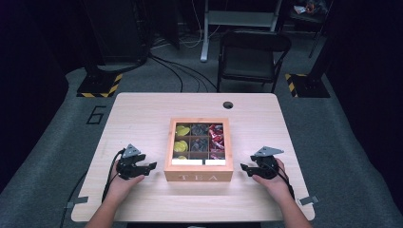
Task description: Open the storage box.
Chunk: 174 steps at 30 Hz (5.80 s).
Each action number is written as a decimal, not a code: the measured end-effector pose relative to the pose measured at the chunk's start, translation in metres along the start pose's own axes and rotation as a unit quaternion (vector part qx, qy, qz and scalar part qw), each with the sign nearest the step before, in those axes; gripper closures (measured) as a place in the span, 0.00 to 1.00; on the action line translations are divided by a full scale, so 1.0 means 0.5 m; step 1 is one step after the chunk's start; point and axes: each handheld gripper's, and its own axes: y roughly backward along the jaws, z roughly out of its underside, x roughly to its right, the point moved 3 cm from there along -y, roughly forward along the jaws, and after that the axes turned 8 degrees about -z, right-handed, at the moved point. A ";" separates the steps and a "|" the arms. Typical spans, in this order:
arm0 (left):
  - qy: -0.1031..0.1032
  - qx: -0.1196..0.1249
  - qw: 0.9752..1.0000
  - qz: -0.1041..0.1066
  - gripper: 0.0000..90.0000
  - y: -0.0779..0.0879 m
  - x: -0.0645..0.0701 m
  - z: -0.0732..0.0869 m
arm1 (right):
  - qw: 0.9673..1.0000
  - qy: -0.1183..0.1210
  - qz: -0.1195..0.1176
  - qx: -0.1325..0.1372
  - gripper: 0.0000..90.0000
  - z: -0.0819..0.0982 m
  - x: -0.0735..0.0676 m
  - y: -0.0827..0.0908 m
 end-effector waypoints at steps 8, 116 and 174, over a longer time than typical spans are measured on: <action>-0.003 0.007 1.000 0.017 0.38 0.010 0.016 -0.012 | 1.000 0.006 0.001 0.006 0.43 -0.013 -0.023 0.008; -0.076 0.062 0.992 0.082 0.55 0.094 0.135 -0.078 | 0.989 0.032 -0.138 0.050 0.57 -0.094 -0.141 0.068; -0.087 0.115 0.988 0.047 0.52 0.079 0.081 -0.221 | 0.986 0.092 -0.106 0.088 0.45 -0.245 -0.117 0.124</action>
